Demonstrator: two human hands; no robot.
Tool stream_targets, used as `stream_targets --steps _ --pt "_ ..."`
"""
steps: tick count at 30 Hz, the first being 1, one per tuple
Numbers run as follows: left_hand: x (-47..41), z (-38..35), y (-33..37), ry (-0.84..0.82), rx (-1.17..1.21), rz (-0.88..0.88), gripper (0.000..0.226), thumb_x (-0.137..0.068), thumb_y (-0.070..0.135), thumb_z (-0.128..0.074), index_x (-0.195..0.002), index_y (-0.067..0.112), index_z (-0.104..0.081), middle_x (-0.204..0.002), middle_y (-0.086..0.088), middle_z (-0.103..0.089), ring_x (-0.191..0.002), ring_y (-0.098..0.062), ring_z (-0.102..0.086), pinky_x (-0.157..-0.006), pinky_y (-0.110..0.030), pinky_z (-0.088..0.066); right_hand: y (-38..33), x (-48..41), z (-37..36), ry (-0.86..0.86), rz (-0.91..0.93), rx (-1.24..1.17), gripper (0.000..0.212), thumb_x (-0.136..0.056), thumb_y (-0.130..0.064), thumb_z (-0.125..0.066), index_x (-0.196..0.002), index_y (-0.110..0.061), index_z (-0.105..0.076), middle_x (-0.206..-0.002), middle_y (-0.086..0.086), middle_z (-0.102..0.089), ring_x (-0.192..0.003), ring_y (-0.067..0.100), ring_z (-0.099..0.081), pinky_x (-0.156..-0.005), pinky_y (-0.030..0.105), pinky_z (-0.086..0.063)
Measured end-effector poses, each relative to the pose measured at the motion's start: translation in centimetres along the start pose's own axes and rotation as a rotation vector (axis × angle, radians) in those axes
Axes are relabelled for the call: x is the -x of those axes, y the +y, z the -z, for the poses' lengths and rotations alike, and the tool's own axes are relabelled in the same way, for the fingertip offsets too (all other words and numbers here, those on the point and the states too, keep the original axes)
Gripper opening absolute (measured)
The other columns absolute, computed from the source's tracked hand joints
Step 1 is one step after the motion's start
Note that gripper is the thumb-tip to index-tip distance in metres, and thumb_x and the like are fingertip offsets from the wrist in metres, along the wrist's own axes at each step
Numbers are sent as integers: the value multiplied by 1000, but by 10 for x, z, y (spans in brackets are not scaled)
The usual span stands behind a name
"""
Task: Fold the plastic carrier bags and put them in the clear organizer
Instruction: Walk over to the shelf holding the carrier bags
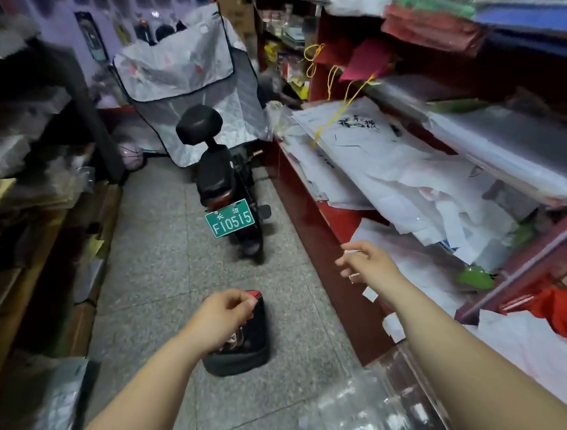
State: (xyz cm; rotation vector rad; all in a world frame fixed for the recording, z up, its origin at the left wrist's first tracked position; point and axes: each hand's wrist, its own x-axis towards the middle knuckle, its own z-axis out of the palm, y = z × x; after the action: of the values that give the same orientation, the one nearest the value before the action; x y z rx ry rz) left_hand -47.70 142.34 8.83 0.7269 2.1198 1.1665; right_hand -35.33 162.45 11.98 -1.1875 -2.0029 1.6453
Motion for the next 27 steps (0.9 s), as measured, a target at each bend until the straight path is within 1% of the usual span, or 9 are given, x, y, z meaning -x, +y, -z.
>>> stream_targets --steps 3,6,9,11,15,18,22,25,27 --pt "-66 24 -10 -110 -91 -38 26 -94 10 -51 -68 17 -53 -61 4 -50 -55 -9 -44 -50 -10 -35 -6 -45 -15 93 -48 -13 19 -89 0 -46 -104 -12 -51 -72 -3 -60 -41 -2 -51 -54 19 -39" --pt "-126 52 -18 -202 -214 -90 28 -93 12 -51 -67 19 -51 -61 5 -50 -57 -5 -44 -55 -9 -35 -9 -75 -27 208 -123 -53 20 -90 -1 -46 -106 -12 -51 -73 -1 -59 -45 2 -53 -53 19 -39" --pt "-182 68 -23 -358 -332 -90 28 -93 11 -50 -66 19 -49 -62 5 -49 -58 -4 -44 -55 -9 -34 -9 -95 -36 293 -212 -84 18 -90 -1 -47 -103 -12 -53 -74 -1 -59 -53 9 -54 -46 11 -41" --pt "-214 66 -20 -457 -373 -97 29 -93 8 -50 -66 20 -48 -63 5 -48 -58 -3 -44 -56 -9 -35 -6 -102 -36 349 -255 -127 14 -90 -1 -47 -98 -12 -52 -74 1 -60 -50 9 -54 -44 11 -39" --pt "-262 41 -1 -580 -424 -183 32 -92 5 -50 -65 21 -47 -62 6 -47 -49 3 -47 -55 -8 -36 3 -114 -26 434 -352 -143 15 -91 -4 -48 -85 -16 -53 -74 0 -60 -51 11 -55 -56 22 -39" --pt "-291 17 15 -692 -459 -198 29 -92 6 -50 -66 20 -48 -64 5 -48 -58 -3 -44 -55 -8 -34 11 -127 -9 458 -409 -112 21 -91 -4 -46 -77 -18 -53 -75 1 -60 -57 13 -52 -55 24 -35" --pt "-323 -13 46 -779 -500 -224 29 -92 5 -49 -68 21 -48 -69 5 -48 -62 -3 -44 -53 -6 -34 19 -143 20 498 -442 -72 6 -92 -9 -49 -91 -11 -55 -87 7 -60 -61 13 -53 -52 20 -37" --pt "-338 -33 70 -814 -548 -262 17 -92 13 -53 -77 22 -52 -73 8 -51 -70 -8 -49 -61 -13 -38 19 -152 36 468 -445 -11 20 -92 -10 -50 -108 0 -56 -91 10 -60 -60 13 -52 -47 11 -40" --pt "-345 -43 80 -788 -594 -306 13 -92 20 -55 -80 23 -53 -73 10 -52 -76 -11 -52 -66 -17 -37 16 -156 46 440 -456 42 24 -92 -9 -50 -113 2 -54 -95 14 -61 -61 15 -51 -43 8 -37"
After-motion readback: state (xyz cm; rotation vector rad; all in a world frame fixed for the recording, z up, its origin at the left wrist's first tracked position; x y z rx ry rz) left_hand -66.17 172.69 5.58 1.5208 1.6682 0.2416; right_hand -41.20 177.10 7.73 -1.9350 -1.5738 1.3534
